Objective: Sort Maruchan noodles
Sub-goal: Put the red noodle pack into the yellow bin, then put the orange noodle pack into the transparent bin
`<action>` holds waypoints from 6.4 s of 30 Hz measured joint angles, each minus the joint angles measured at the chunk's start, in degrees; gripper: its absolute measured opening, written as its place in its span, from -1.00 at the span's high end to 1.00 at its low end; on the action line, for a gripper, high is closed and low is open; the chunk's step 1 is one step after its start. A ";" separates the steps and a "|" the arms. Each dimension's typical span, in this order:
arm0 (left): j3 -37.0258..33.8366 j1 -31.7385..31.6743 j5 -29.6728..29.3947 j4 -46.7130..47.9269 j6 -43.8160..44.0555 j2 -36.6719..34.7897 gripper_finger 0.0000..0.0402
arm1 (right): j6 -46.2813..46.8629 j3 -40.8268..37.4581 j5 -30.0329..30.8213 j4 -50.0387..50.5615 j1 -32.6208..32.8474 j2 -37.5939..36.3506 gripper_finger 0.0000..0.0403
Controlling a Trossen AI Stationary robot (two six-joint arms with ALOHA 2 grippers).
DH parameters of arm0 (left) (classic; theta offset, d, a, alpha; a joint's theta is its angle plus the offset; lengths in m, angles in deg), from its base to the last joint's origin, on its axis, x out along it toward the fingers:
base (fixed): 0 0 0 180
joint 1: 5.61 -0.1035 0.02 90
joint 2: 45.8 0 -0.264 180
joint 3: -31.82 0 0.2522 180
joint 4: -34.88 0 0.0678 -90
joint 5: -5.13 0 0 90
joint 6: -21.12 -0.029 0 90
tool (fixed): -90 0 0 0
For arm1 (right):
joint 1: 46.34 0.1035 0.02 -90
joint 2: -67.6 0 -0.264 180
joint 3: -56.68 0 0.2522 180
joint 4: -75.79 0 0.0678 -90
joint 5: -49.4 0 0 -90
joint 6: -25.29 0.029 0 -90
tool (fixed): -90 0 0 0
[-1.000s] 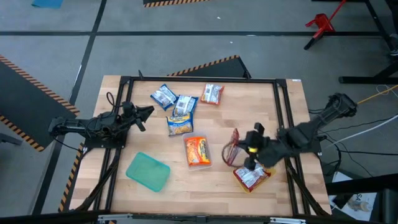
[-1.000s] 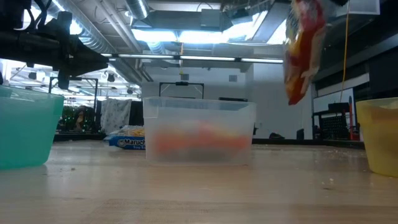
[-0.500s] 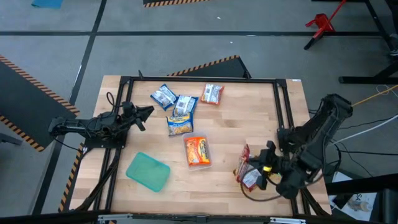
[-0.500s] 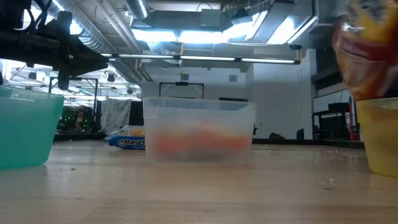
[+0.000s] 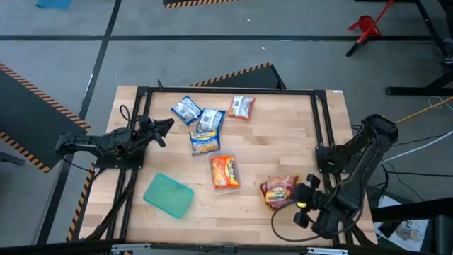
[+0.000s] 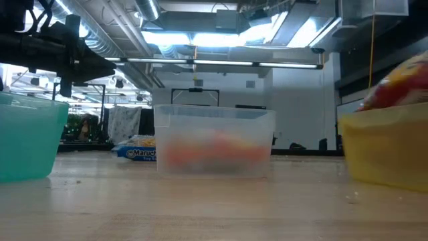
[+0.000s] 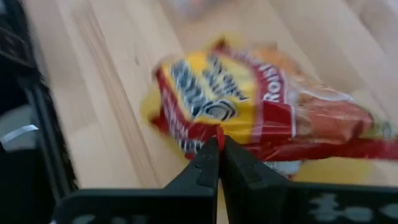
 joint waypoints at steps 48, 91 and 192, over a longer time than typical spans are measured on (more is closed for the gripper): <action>0.00 0.00 -0.44 0.02 -1.05 0.00 0.67 | 9.49 -11.93 11.16 -6.10 -1.14 1.03 -0.06; 0.00 0.00 3.91 0.00 -1.49 0.00 0.67 | -75.88 4.24 -21.43 -25.53 -76.55 4.14 -0.50; 0.00 -0.07 4.14 0.00 -3.04 0.00 0.67 | -69.49 9.65 -28.58 -27.03 -76.05 27.37 -0.79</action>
